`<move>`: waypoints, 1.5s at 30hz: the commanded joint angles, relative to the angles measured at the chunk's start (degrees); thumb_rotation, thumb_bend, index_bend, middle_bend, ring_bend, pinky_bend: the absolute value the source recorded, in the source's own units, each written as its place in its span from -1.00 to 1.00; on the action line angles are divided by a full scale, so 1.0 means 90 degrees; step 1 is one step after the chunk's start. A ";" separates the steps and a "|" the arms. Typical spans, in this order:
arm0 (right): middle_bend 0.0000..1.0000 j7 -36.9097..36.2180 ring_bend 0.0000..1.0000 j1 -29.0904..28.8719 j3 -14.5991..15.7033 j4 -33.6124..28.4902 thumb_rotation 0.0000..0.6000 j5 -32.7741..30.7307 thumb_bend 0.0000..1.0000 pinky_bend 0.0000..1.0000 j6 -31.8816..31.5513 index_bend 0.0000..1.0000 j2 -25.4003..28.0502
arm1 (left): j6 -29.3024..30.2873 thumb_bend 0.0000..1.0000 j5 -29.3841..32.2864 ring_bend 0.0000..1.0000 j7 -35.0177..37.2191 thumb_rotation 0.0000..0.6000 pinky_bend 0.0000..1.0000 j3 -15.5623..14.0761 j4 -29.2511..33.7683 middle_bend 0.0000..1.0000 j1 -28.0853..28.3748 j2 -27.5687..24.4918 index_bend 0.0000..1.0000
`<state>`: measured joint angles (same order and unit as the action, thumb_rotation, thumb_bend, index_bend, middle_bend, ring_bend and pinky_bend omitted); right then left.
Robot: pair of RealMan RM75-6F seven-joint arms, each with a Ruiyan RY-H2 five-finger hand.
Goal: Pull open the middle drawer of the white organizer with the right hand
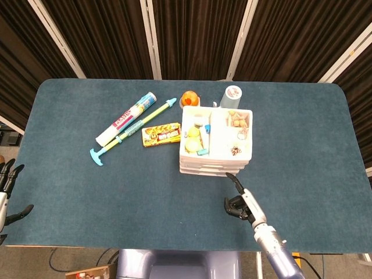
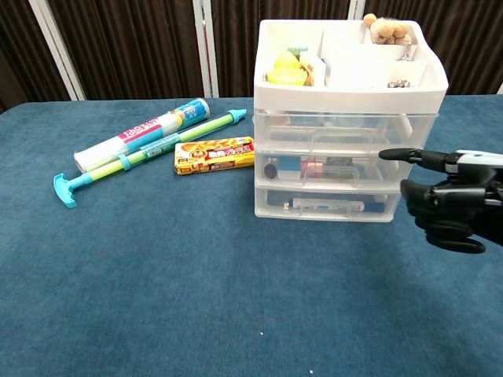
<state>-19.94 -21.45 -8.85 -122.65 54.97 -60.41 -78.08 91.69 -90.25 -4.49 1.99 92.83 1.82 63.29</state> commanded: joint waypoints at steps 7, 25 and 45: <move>1.00 0.0088 0.81 -0.0147 -0.0238 0.0023 1.00 -0.0447 0.32 0.88 -0.0033 -0.97 -0.0507 | -0.0017 -0.95 0.0020 -0.99 0.0032 1.00 -0.67 0.0008 -0.0007 -1.00 0.0008 0.0000 -0.81; 1.00 -0.0049 0.81 -0.0413 -0.0854 0.0257 1.00 -0.1337 0.32 0.88 0.0112 -0.96 -0.0996 | -0.0081 -0.94 0.0060 -0.99 0.0096 1.00 -0.68 0.0004 0.0016 -1.00 0.0023 -0.0009 -0.81; 1.00 -0.0430 0.81 -0.0617 -0.1380 0.0338 1.00 -0.2010 0.32 0.88 0.0396 -0.74 -0.1373 | -0.0151 -0.94 0.0104 -0.99 0.0119 1.00 -0.68 -0.0016 0.0049 -1.00 0.0029 -0.0034 -0.81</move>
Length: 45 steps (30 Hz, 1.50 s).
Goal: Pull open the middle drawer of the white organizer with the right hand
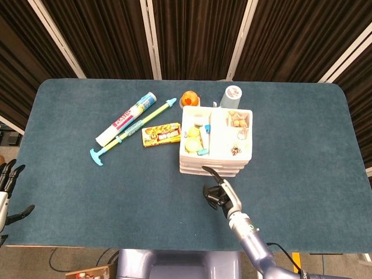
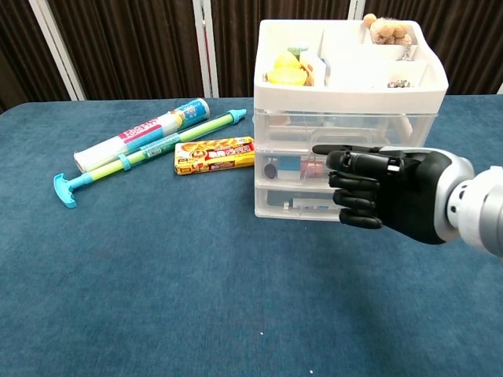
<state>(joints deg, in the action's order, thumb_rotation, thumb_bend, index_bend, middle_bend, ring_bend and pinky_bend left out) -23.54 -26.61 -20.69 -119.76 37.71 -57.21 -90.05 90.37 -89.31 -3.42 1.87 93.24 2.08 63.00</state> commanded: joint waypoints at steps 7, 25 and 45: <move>1.00 0.0000 0.81 -0.0158 -0.0245 0.0095 1.00 -0.0316 0.32 0.88 0.0021 -0.74 -0.0105 | -0.0031 -0.94 0.0009 -0.99 0.0031 1.00 -0.67 -0.0013 0.0020 -1.00 0.0002 -0.0020 -0.81; 1.00 0.0073 0.80 -0.0142 -0.0301 0.0158 1.00 -0.0578 0.32 0.88 -0.0177 -0.79 -0.0174 | -0.0109 -0.94 0.0060 -0.99 0.0111 1.00 -0.68 -0.0030 0.0089 -1.00 0.0012 -0.0056 -0.82; 1.00 -0.0169 0.80 -0.0070 -0.0530 0.0078 1.00 -0.0638 0.32 0.88 -0.0007 -0.76 -0.0265 | -0.0170 -0.94 0.0046 -0.98 0.0108 1.00 -0.68 -0.0058 0.0100 -1.00 0.0032 -0.0060 -0.82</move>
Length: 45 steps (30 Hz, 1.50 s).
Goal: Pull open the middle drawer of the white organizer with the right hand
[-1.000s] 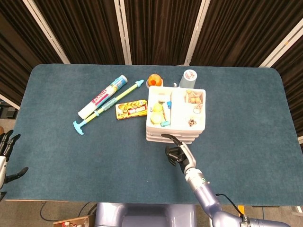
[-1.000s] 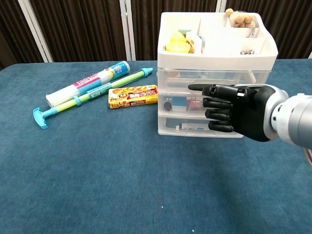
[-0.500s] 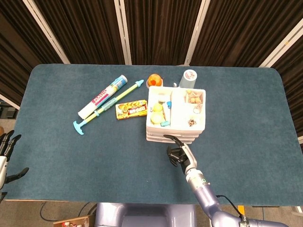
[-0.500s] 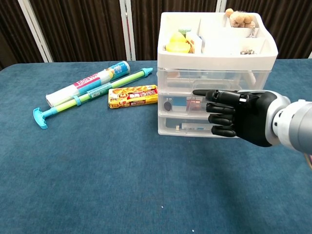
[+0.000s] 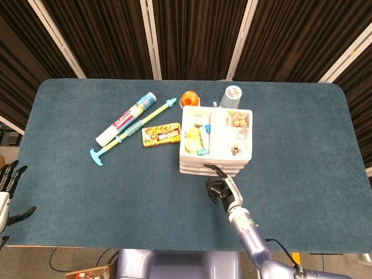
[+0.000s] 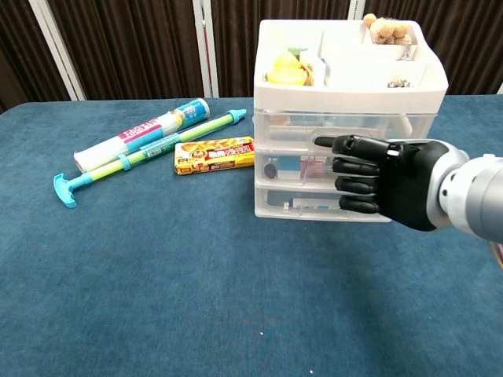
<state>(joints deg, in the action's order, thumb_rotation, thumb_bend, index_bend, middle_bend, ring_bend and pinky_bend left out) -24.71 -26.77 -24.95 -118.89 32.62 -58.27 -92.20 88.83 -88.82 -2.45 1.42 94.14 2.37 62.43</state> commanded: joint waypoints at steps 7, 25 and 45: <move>1.00 -0.0030 0.80 -0.0064 -0.0028 -0.0123 1.00 -0.0203 0.32 0.88 0.0194 -0.64 0.0018 | -0.0001 -0.94 0.0017 -0.99 0.0053 1.00 -0.67 0.0001 -0.0008 -1.00 -0.0002 -0.0023 -0.82; 1.00 -0.0235 0.79 0.0264 0.0330 -0.0552 1.00 0.0169 0.32 0.88 0.0517 -0.62 0.0372 | -0.0011 -0.94 0.0009 -0.99 -0.0024 1.00 -0.68 -0.0004 -0.0014 -1.00 0.0009 0.0008 -0.82; 0.74 0.0651 0.53 0.0383 0.1340 -0.0948 1.00 0.0926 0.25 0.56 0.0341 -1.00 0.0732 | 0.0004 -0.94 0.0008 -0.98 -0.0022 1.00 -0.67 -0.0002 -0.0020 -1.00 0.0005 0.0003 -0.82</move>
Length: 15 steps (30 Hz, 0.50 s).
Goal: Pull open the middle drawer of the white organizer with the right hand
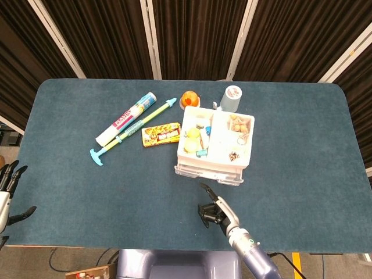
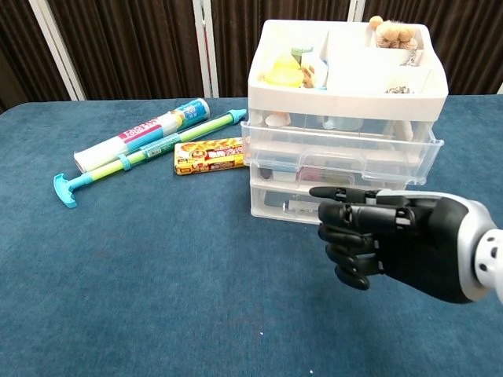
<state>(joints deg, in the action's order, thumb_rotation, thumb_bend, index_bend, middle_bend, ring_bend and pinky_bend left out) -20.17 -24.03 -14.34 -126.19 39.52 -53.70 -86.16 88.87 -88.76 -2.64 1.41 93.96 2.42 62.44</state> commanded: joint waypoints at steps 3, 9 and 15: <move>0.74 0.0432 0.53 0.0224 0.0426 -0.0324 1.00 0.0460 0.25 0.57 -0.0523 -1.00 0.0135 | 0.0007 -0.94 -0.0011 -0.99 -0.0019 1.00 -0.67 -0.0008 0.0000 -1.00 -0.0004 0.0003 -0.82; 0.75 0.1492 0.54 0.0575 0.1113 -0.0537 1.00 0.1558 0.25 0.57 -0.1557 -0.83 0.0190 | 0.0012 -0.94 -0.0005 -0.99 -0.0035 1.00 -0.67 -0.0014 0.0002 -1.00 -0.0014 0.0008 -0.82; 0.79 0.2360 0.58 0.0753 0.1396 -0.0494 1.00 0.2633 0.25 0.57 -0.2184 -0.73 0.0265 | 0.0015 -0.94 -0.0006 -0.99 -0.0062 1.00 -0.67 -0.0011 0.0010 -0.99 -0.0014 0.0018 -0.81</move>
<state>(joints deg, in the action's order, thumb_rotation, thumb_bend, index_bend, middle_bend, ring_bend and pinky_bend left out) -2.06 -18.40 -3.28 -130.56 59.88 -70.59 -84.19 89.00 -88.81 -3.21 1.31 94.05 2.29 62.61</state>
